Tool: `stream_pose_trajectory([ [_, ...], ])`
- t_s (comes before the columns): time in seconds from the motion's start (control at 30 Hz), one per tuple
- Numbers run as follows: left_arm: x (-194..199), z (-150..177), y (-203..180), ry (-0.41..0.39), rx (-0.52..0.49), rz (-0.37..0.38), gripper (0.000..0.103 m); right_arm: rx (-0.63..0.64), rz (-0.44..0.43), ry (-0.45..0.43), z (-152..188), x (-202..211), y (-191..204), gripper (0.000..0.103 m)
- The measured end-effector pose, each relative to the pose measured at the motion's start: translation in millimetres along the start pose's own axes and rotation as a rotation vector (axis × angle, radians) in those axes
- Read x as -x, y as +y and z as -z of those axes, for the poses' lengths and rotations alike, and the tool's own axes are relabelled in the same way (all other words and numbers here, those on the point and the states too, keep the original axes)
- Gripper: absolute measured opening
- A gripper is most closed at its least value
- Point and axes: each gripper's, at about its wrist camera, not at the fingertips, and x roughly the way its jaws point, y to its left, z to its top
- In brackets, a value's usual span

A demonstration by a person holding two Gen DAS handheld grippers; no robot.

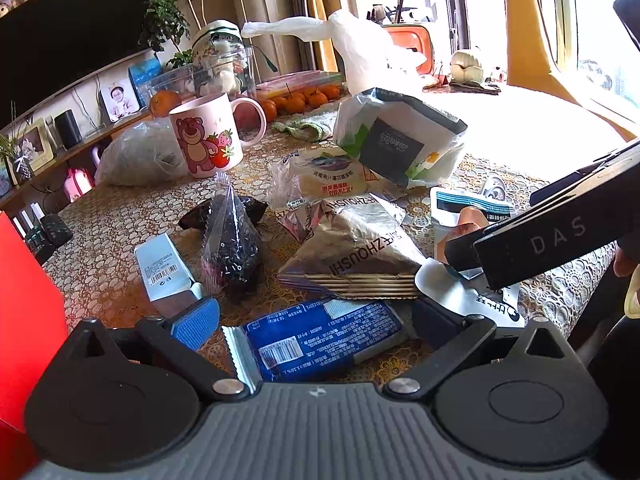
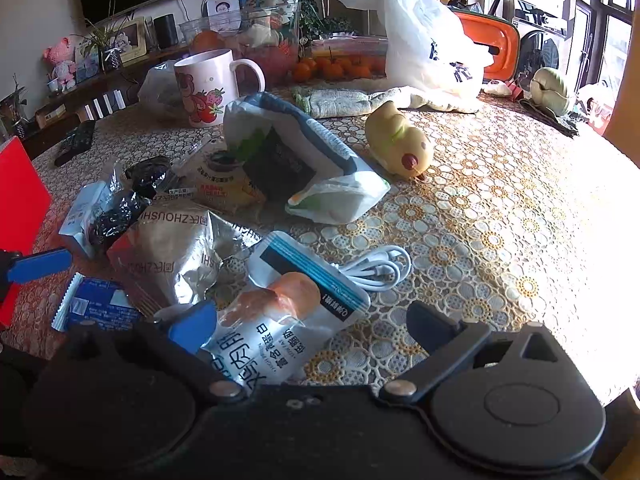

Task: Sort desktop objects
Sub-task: 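Close the left tool on the blue packet while the right tool grasps the white pouch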

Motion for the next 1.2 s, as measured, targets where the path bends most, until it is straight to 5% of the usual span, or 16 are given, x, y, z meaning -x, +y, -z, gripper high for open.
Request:
stream_pose_trajectory([
  [0.53, 9, 12, 3, 0.059, 0.158, 0.034, 0.102, -0.02, -0.026, 0.008, -2, -7, 0, 0.097],
  [0.93, 15, 15, -5, 0.035, 0.103, 0.017, 0.102, -0.02, -0.01, -0.005, 6, -1, 0, 0.097],
  [1.03, 15, 16, -3, 0.036, 0.145, 0.016, 0.098, -0.004, -0.018, -0.023, 6, -1, 4, 0.082],
  [1.07, 15, 17, -3, 0.033, 0.157, 0.015, 0.097, 0.003, -0.025, -0.041, 6, 1, 6, 0.061],
  [1.1, 16, 18, -3, 0.029, 0.164, 0.013, 0.095, -0.001, -0.04, -0.047, 5, 2, 6, 0.052],
  [1.2, 18, 17, -8, 0.011, 0.155, -0.005, 0.086, -0.005, -0.055, -0.043, 2, 1, 7, 0.049],
])
